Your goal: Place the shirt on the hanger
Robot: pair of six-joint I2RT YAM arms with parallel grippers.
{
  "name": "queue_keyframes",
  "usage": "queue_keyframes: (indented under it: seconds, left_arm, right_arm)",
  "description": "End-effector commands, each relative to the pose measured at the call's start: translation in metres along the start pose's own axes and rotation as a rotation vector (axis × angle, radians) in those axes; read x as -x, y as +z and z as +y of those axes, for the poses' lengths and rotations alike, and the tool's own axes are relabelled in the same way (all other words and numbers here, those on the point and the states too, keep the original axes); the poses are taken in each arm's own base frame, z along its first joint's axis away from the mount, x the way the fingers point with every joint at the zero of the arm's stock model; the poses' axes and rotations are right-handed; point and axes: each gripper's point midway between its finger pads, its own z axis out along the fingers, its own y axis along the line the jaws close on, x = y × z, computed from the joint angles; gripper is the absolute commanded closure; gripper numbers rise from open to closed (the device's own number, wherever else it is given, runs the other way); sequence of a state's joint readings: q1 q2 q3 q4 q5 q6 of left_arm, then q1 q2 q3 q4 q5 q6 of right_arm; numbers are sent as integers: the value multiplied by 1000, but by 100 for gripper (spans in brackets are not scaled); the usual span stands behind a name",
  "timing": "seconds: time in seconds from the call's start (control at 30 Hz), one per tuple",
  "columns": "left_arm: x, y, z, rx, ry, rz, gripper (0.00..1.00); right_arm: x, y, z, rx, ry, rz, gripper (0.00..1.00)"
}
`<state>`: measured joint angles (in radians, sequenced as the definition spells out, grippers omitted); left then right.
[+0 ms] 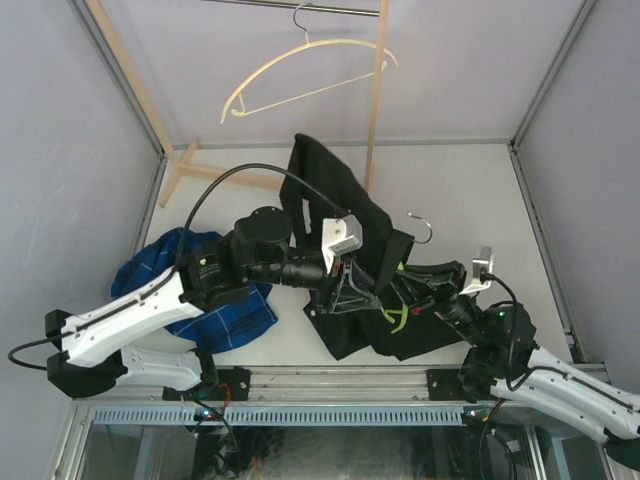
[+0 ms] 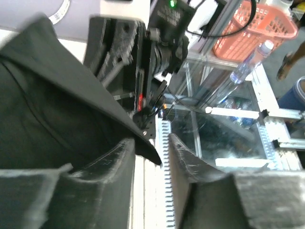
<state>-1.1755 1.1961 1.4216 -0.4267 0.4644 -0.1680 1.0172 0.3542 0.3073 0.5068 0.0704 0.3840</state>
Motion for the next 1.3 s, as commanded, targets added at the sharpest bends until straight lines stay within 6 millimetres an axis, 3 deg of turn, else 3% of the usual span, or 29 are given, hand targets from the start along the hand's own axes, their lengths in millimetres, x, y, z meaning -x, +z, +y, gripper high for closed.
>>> queue_keyframes:
  seconds: [0.0, 0.07, 0.13, 0.23, 0.37, 0.5, 0.67, 0.9, 1.07, 1.27]
  left_arm:
    - [-5, -13, -9, -11, 45, -26, 51]
    - [-3, -24, -4, 47, 72, -68, 37]
    - [1, -41, 4, 125, 100, -125, 30]
    - [7, -73, 17, 262, 141, -214, 24]
    - [8, -122, 59, 579, 157, -281, 13]
    - [15, -148, 71, 679, 164, -333, 5]
    - [26, -157, 79, 741, 207, -354, 4]
    - [51, -165, 79, 771, 345, -304, 5]
    - [61, -175, 86, 842, 349, -329, 3]
    - [73, -167, 77, 771, 302, -456, 5]
  right_arm:
    - [81, 2, 15, 29, -54, -238, 100]
    - [91, 1, 18, 36, -74, -253, 100]
    - [99, -2, 22, 43, -95, -256, 100]
    - [106, -5, 31, 69, -134, -219, 100]
    - [108, -13, 48, 124, -157, -134, 100]
    - [110, -23, 61, 175, -144, -89, 100]
    - [117, -29, 68, 192, -96, -105, 100]
    - [111, -32, 80, 258, -73, -71, 100]
    - [106, -39, 83, 276, -34, -41, 100]
    - [101, -39, 82, 265, 2, -19, 100]
